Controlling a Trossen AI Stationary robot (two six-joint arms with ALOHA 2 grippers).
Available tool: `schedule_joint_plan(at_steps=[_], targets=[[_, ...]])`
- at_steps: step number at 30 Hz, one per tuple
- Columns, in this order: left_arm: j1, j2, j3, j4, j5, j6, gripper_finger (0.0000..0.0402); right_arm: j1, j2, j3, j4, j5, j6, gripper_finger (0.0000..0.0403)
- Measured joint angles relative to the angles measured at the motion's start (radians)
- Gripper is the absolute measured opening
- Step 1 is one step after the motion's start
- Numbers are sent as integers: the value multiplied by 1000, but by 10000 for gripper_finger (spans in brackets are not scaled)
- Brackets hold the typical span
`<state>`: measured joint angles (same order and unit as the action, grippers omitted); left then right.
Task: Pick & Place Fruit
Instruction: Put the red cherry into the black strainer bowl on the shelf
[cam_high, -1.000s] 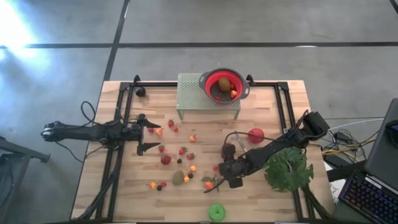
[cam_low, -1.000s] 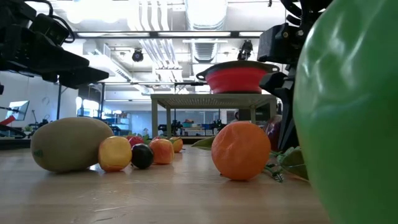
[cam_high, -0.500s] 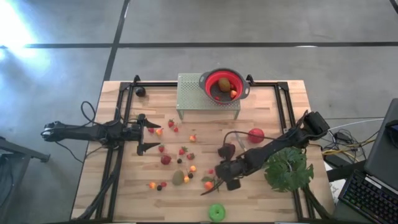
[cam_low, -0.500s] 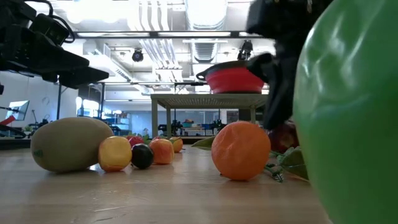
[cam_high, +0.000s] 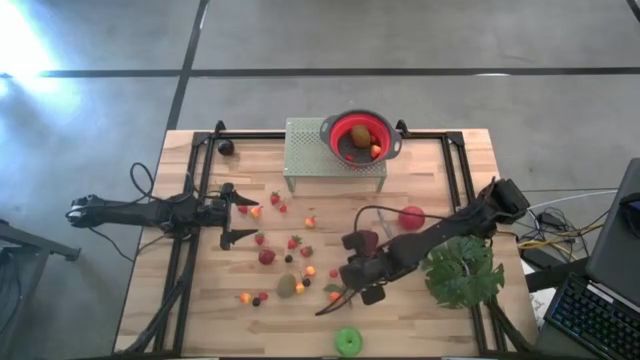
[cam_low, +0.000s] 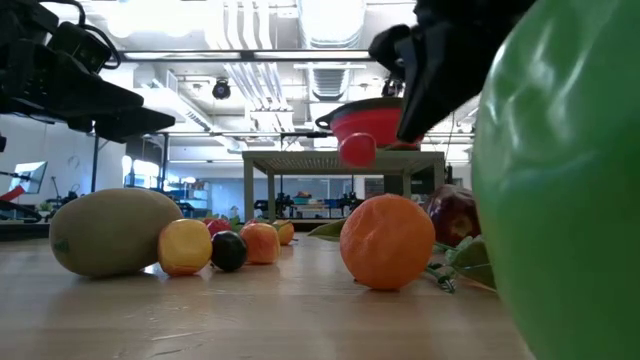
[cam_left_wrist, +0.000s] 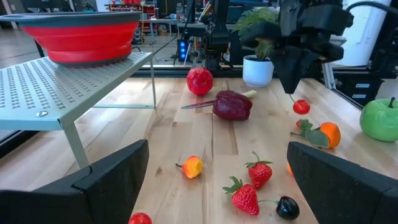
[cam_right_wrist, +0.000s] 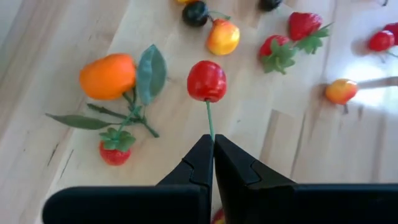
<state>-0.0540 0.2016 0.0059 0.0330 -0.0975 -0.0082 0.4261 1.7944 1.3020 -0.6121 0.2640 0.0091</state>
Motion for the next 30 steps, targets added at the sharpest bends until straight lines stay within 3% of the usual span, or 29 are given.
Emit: schedule_joint_plan(at_steps=[12,30], targets=[[0,0,0,0,0,0,388,-27,-9,69,-76,32,-66,8],[0,0,0,0,0,0,388,-96,-145,79,-101,224,-142,8]])
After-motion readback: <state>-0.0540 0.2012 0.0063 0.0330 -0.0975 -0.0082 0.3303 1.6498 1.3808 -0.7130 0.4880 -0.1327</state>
